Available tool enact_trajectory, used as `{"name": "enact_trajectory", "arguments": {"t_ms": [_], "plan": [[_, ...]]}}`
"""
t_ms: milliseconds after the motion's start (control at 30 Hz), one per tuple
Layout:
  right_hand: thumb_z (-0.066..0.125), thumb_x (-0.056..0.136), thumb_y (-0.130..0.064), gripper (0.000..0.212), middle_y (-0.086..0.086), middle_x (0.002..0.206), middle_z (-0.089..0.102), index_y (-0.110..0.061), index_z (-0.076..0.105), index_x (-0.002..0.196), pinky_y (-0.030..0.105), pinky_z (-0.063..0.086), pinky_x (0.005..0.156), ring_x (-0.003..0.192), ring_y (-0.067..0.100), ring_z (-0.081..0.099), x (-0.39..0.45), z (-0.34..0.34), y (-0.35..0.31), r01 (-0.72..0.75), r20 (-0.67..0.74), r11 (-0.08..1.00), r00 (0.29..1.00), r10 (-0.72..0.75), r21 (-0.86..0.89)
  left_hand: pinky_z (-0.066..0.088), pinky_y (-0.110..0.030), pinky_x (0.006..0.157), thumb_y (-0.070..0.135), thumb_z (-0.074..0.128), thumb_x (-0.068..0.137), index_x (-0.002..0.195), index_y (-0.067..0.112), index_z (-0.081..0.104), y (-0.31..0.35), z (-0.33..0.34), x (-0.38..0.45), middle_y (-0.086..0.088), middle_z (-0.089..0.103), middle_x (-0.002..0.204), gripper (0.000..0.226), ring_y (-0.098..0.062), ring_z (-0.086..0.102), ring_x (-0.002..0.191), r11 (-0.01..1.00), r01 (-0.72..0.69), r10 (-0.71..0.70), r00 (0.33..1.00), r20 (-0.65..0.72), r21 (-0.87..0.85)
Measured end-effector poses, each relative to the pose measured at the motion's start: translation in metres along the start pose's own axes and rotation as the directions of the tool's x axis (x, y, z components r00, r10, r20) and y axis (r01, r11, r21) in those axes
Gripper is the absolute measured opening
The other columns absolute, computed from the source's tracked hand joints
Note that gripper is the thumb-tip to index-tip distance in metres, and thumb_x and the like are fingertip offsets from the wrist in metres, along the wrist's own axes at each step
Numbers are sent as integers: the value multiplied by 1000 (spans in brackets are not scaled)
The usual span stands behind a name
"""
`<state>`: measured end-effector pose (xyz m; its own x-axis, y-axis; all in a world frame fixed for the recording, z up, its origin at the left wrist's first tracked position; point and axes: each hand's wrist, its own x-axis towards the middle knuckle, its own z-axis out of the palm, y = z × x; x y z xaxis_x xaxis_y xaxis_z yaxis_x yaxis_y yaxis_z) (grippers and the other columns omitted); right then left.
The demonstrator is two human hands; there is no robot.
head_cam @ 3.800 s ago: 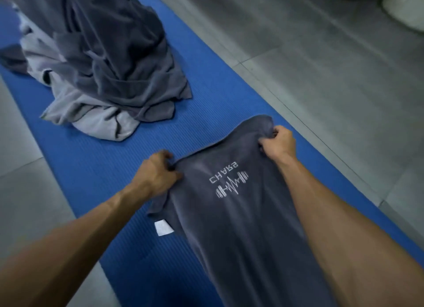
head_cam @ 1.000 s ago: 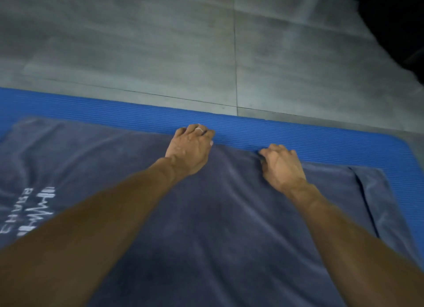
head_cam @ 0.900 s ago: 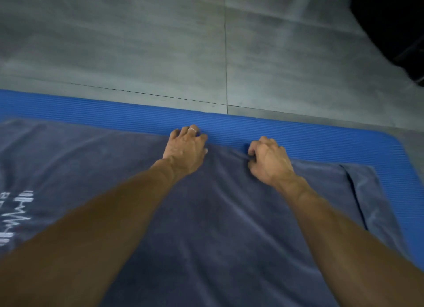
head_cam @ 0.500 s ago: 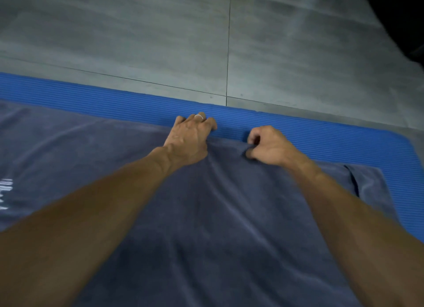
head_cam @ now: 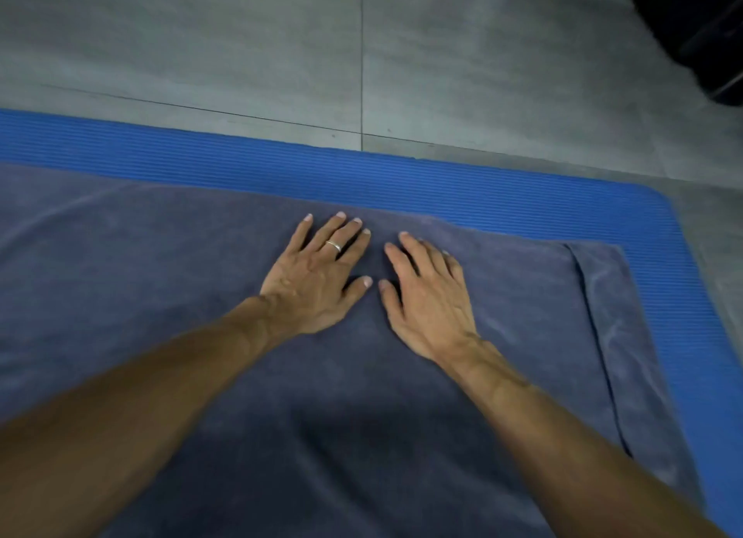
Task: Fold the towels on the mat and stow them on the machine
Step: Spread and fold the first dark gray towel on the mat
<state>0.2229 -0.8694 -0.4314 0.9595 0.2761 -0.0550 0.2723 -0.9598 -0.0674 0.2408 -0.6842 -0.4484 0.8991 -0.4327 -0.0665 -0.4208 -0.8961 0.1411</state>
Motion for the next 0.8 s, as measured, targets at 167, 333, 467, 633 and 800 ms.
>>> {"name": "enact_trajectory", "arguments": {"t_ms": [167, 333, 467, 633, 800], "plan": [[22, 101, -51, 62, 3, 164, 4, -22, 12, 156, 47, 8, 121, 150, 21, 5, -19, -36, 70, -175, 279, 980, 940, 196, -98, 1, -55, 118, 56, 12, 97, 154, 15, -3, 7, -17, 4, -5, -5, 162, 72, -24, -9, 149, 993, -2, -23, 977, 212, 119], [41, 99, -40, 55, 6, 146, 39, -17, 33, 148, 43, 38, 106, 130, 29, 45, -69, -116, 114, 122, 436, 980, 899, -42, -158, 18, -46, 117, 50, 30, 99, 152, 13, 20, 60, -55, -7, -11, 19, 158, 65, -29, 17, 146, 979, -142, 99, 958, 268, 148], [51, 95, -34, 38, 5, 127, 54, -17, 56, 129, 38, 45, 96, 116, 28, 56, -162, -127, 156, -87, 398, 992, 910, 117, -93, 41, -44, 102, 48, 32, 88, 132, 11, 53, 166, -45, -41, -14, 51, 137, 62, -34, 49, 126, 970, -212, 224, 969, 105, -116], [43, 65, -35, 34, 6, 87, 61, -16, 64, 84, 42, 49, 64, 75, 34, 62, -310, -69, 186, -307, 153, 951, 942, 299, 27, 43, -43, 102, 41, 45, 82, 120, 14, 64, 290, -4, -73, -6, 62, 128, 50, -27, 54, 124, 890, -379, 376, 924, -64, -252], [52, 66, -27, 35, 6, 93, 59, -15, 63, 97, 42, 44, 71, 81, 31, 56, -373, -31, 196, -277, 72, 960, 958, 278, -27, 8, -53, 119, 49, 46, 92, 149, 19, 33, 346, 24, -83, -3, 27, 157, 66, -26, 12, 148, 908, -383, 406, 905, 126, -169]]}}
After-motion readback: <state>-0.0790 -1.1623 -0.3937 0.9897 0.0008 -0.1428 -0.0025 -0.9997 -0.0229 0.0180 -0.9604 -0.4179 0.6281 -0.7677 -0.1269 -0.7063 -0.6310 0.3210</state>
